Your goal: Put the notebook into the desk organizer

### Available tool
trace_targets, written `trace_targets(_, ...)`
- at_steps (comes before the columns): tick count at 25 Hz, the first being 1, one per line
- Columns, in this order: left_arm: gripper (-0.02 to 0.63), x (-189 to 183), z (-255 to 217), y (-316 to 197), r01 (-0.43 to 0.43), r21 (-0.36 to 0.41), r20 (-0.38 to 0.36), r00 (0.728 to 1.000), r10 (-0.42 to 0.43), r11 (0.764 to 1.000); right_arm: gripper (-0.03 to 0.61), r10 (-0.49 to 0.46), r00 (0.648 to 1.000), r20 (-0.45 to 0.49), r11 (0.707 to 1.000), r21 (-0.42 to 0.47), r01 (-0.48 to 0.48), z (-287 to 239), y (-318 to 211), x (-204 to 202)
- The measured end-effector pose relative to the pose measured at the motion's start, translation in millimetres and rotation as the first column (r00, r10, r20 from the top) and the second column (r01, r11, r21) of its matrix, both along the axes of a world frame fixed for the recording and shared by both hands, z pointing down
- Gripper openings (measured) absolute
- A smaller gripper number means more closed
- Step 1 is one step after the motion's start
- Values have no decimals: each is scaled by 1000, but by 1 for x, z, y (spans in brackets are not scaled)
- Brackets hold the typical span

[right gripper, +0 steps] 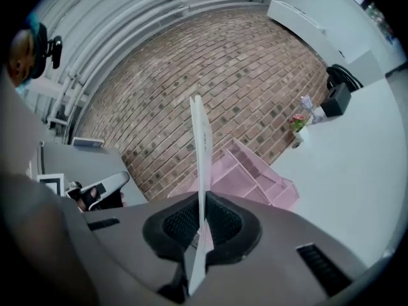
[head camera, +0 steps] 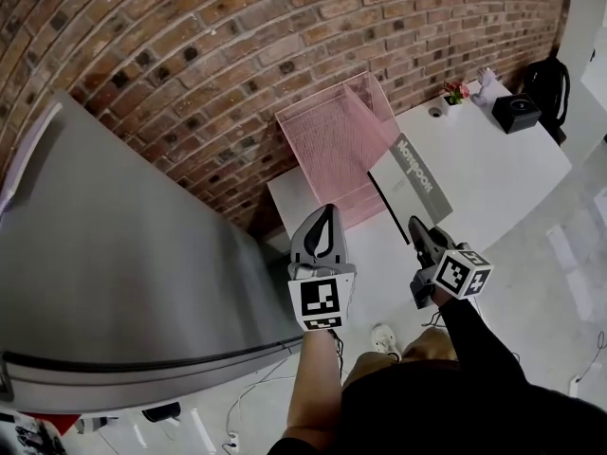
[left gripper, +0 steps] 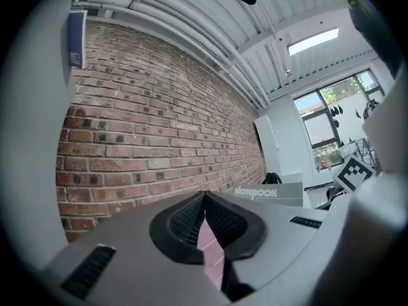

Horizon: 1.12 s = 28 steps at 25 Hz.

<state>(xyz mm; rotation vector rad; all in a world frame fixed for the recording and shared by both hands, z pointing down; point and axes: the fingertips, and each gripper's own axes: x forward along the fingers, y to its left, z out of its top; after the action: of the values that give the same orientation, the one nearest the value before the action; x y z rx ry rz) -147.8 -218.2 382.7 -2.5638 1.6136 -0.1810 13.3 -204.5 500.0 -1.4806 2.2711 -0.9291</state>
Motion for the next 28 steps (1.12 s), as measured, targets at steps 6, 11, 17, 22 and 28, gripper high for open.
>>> trace_targets(6, 14, 4, -1, -2, -14, 5, -11, 1000, 14, 1000, 28, 52, 973, 225, 997, -74, -36, 15, 6, 1)
trace_targets(11, 14, 3, -3, -4, -14, 8, -18, 1000, 14, 1000, 28, 50, 954, 296, 995, -100, -21, 25, 15, -8)
trace_targets(17, 14, 6, -3, -5, -23, 8, -19, 1000, 23, 1000, 28, 49, 926, 374, 993, -120, -4, 33, 27, -14)
trace_targets(22, 14, 9, -3, -5, -31, 8, -20, 999, 31, 999, 28, 83, 899, 430, 983, -186, -2, 48, 38, -18)
trace_targets(28, 14, 6, 2, -4, -31, 0, -20, 999, 31, 1000, 28, 138, 868, 477, 966, -257, -12, 60, 39, -21)
